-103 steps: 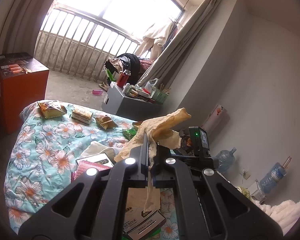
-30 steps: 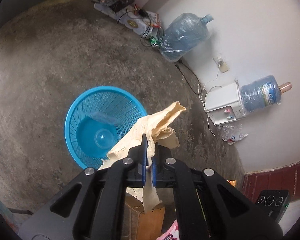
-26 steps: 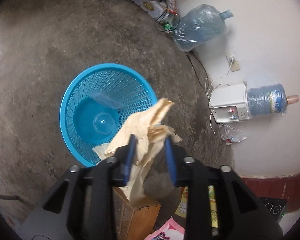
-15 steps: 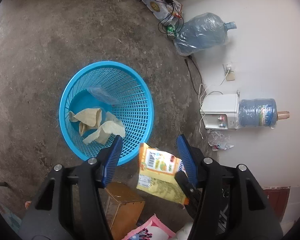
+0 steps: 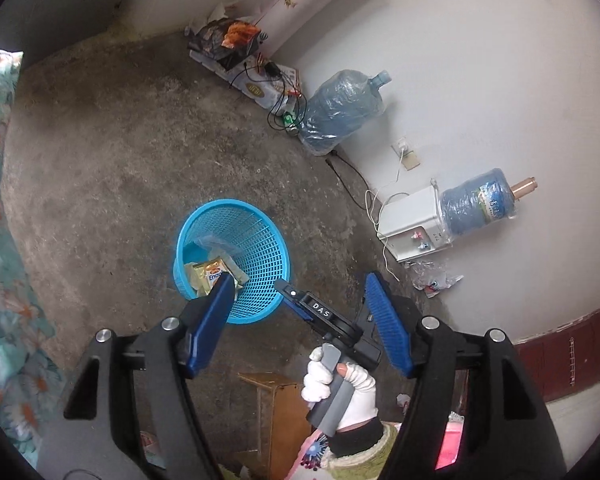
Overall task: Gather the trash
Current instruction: 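Open the left tool to drop the paper while the right tool drops the snack packet into the basket, then move both open tools back to the trash pile on the bed, then grasp the pink knitted cloth with the left tool while the right tool grasps the light blue box, then lift the pink cloth and the light blue box off the pile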
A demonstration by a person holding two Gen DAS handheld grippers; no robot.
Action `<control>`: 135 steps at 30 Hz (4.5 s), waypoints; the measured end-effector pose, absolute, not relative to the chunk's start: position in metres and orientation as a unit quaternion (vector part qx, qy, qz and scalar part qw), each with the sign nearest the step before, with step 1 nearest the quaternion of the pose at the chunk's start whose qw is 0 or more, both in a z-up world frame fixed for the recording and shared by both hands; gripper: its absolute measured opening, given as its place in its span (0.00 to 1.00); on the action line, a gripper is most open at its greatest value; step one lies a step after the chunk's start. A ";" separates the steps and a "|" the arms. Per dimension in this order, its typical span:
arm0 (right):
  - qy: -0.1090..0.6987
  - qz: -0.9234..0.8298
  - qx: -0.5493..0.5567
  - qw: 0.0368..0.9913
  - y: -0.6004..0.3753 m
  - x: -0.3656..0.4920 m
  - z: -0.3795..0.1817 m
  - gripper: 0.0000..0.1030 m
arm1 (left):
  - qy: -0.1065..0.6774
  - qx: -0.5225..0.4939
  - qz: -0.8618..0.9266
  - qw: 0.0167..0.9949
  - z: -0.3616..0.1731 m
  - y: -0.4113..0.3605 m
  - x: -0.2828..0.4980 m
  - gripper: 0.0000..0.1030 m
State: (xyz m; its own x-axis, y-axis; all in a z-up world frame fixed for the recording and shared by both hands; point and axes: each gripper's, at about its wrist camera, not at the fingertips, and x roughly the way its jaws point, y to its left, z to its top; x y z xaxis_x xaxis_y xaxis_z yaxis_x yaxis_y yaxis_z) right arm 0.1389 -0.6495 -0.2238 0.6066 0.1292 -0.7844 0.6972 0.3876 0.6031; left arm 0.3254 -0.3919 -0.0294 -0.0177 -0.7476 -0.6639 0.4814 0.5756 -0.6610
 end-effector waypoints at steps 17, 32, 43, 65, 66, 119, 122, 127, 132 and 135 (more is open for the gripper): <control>0.300 -0.054 0.370 0.878 -0.522 0.101 -0.001 0.73 | 0.371 -0.127 -0.367 0.843 0.074 -0.097 0.181 0.68; 0.393 0.141 0.304 0.856 -0.306 0.149 0.062 0.74 | 0.262 -0.143 -0.156 0.942 0.066 0.114 0.056 0.72; 0.443 0.195 0.273 0.831 -0.207 0.178 0.053 0.74 | 0.317 -0.096 -0.036 0.943 0.016 0.150 0.120 0.72; 0.602 0.182 0.334 0.702 -0.086 0.356 0.041 0.74 | 0.319 -0.057 -0.010 0.946 -0.001 0.158 0.131 0.40; 0.611 0.176 0.334 0.696 -0.084 0.358 0.038 0.74 | 0.318 -0.057 -0.011 0.946 -0.001 0.159 0.130 0.39; 0.520 0.267 0.478 0.655 -0.152 0.299 0.085 0.34 | 0.189 -0.091 -0.032 0.977 0.067 0.190 0.047 0.27; 0.503 0.277 0.488 0.658 -0.169 0.280 0.093 0.34 | 0.180 -0.102 -0.054 0.977 0.081 0.187 0.041 0.27; 0.478 0.283 0.502 0.663 -0.202 0.248 0.100 0.34 | 0.177 -0.124 -0.106 0.971 0.100 0.173 0.038 0.27; 0.446 0.273 0.523 0.673 -0.249 0.209 0.102 0.34 | 0.188 -0.155 -0.181 0.953 0.115 0.150 0.045 0.27; 0.428 0.260 0.533 0.683 -0.279 0.184 0.103 0.34 | 0.201 -0.172 -0.227 0.937 0.122 0.134 0.057 0.27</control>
State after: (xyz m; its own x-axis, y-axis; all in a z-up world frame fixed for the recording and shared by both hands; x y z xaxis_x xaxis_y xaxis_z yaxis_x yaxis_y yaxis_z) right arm 0.1841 -0.2794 0.1026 0.4992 0.8102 -0.3073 0.1012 0.2977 0.9493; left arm 0.0569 0.1344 0.1224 0.8159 -0.4945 -0.2996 0.3556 0.8378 -0.4142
